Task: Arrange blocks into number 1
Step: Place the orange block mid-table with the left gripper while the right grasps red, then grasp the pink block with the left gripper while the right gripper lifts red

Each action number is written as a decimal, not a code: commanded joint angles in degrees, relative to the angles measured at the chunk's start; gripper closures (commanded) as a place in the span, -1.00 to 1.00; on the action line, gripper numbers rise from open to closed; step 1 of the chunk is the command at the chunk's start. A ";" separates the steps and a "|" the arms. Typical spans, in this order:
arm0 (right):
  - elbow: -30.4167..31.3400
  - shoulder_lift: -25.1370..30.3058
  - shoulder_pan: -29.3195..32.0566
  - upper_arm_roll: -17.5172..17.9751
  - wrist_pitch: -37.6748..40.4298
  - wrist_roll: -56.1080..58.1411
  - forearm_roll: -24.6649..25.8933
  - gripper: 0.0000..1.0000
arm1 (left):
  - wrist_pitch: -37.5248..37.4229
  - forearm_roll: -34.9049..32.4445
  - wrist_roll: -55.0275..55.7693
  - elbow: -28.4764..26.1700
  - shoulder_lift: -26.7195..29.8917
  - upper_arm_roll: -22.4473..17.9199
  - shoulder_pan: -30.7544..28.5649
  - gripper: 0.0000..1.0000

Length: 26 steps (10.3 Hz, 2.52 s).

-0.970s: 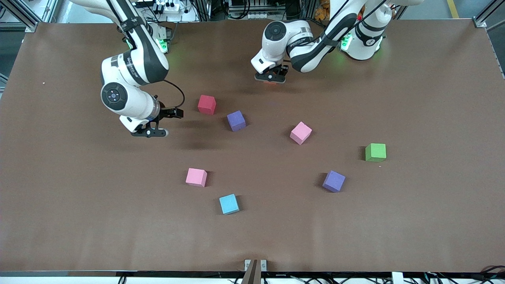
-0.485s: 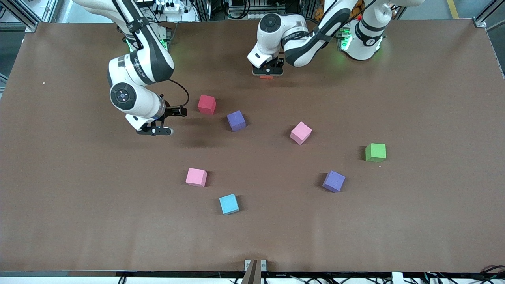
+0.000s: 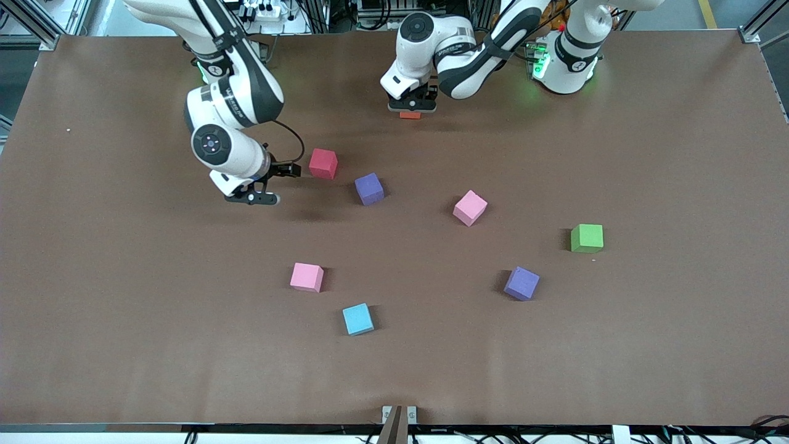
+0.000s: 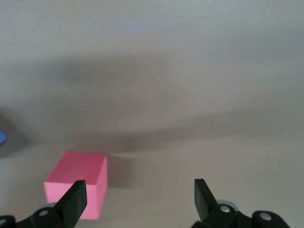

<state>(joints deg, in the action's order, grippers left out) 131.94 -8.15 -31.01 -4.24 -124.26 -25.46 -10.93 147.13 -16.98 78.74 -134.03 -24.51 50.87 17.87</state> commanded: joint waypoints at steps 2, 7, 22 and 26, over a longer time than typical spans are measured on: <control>2.00 -0.29 -2.56 1.16 -3.26 -3.28 -5.66 -1.00 | 0.35 -3.23 2.21 2.10 -2.64 -0.42 0.67 1.00; 3.85 -4.42 -4.32 5.74 -11.18 -3.28 -14.56 -1.00 | 0.35 -5.52 2.29 3.59 -4.93 -3.05 2.87 0.73; -0.53 -5.74 -13.80 8.20 -13.55 -16.19 -11.24 0.16 | -4.13 -4.99 -4.20 9.65 5.79 -15.23 -11.72 -1.00; -6.06 -8.89 -19.60 9.42 -13.55 -25.75 -4.30 0.16 | -4.22 3.87 -7.99 13.78 3.78 -22.21 -11.81 -1.00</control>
<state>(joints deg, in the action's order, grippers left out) 128.68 -15.10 -48.70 4.56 -138.07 -46.09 -18.43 143.81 -16.14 71.86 -122.61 -19.45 29.38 5.57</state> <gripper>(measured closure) 0.379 0.000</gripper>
